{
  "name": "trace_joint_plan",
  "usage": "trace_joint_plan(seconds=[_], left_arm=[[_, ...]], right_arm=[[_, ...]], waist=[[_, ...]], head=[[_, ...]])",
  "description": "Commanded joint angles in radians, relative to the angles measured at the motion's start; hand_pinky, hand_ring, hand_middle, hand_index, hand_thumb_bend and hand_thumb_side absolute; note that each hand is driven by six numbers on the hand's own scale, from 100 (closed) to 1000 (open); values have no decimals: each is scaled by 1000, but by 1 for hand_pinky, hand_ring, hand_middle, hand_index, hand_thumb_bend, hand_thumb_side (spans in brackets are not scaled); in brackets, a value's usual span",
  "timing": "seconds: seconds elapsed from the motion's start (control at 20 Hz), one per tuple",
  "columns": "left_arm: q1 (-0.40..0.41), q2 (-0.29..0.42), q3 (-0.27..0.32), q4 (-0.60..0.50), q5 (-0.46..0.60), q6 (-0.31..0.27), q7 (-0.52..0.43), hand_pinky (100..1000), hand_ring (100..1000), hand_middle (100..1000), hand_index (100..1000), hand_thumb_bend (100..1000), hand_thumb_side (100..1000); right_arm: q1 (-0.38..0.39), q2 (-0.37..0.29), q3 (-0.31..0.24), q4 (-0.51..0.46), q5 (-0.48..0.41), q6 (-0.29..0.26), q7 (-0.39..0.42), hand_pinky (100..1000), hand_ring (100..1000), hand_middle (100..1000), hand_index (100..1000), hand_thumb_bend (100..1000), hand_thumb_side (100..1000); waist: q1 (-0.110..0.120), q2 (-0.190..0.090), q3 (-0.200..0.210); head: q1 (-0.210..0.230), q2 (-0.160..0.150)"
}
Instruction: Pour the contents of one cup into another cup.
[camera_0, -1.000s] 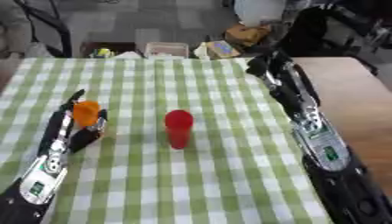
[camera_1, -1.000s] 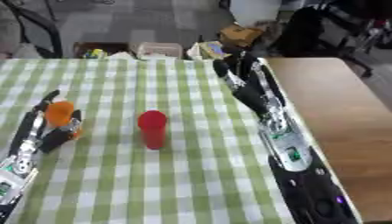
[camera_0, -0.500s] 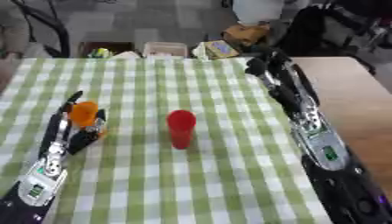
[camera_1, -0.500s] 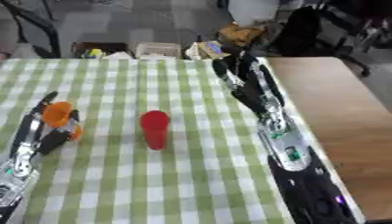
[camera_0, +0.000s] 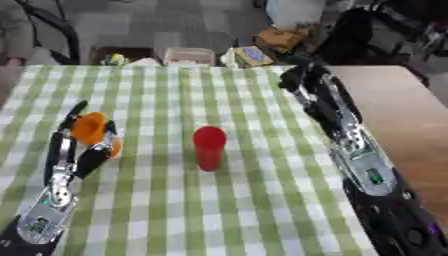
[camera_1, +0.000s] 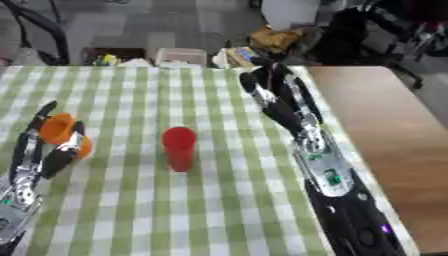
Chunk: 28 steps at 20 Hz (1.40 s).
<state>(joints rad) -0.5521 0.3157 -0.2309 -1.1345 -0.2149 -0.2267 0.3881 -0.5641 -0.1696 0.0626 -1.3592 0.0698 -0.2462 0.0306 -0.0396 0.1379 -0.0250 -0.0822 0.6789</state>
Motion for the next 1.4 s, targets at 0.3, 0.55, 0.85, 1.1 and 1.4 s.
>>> trace_joint_plan(seconds=[0.3, 0.55, 0.85, 1.1, 1.4], left_arm=[[32, 62, -20, -243, 37, 32, -21, 653, 610, 490, 941, 100, 487], [66, 75, -37, -386, 62, 83, -82, 659, 615, 494, 938, 100, 490], [93, 74, -50, -488, 90, 126, -123, 659, 615, 494, 936, 100, 489], [104, 70, -64, -546, 108, 151, -153, 661, 617, 494, 937, 100, 485], [113, 68, -75, -592, 121, 173, -179, 662, 618, 495, 937, 100, 483]], right_arm=[[-23, 4, 15, 103, 46, -21, 13, 720, 605, 579, 834, 597, 512], [-33, 26, 28, 168, 140, -70, -3, 730, 616, 585, 852, 631, 382], [-53, 60, 43, 226, 246, -117, -20, 746, 645, 609, 863, 639, 368], [-71, 91, 53, 289, 301, -143, -20, 751, 656, 620, 866, 645, 377], [-83, 122, 59, 354, 346, -172, -16, 753, 660, 627, 869, 655, 395]], waist=[[6, -12, 7], [11, -13, 14], [15, -15, 19], [22, -17, 27], [29, -18, 37]], head=[[-7, -10], [-11, -8], [-15, -6], [-21, -5], [-27, -3]])
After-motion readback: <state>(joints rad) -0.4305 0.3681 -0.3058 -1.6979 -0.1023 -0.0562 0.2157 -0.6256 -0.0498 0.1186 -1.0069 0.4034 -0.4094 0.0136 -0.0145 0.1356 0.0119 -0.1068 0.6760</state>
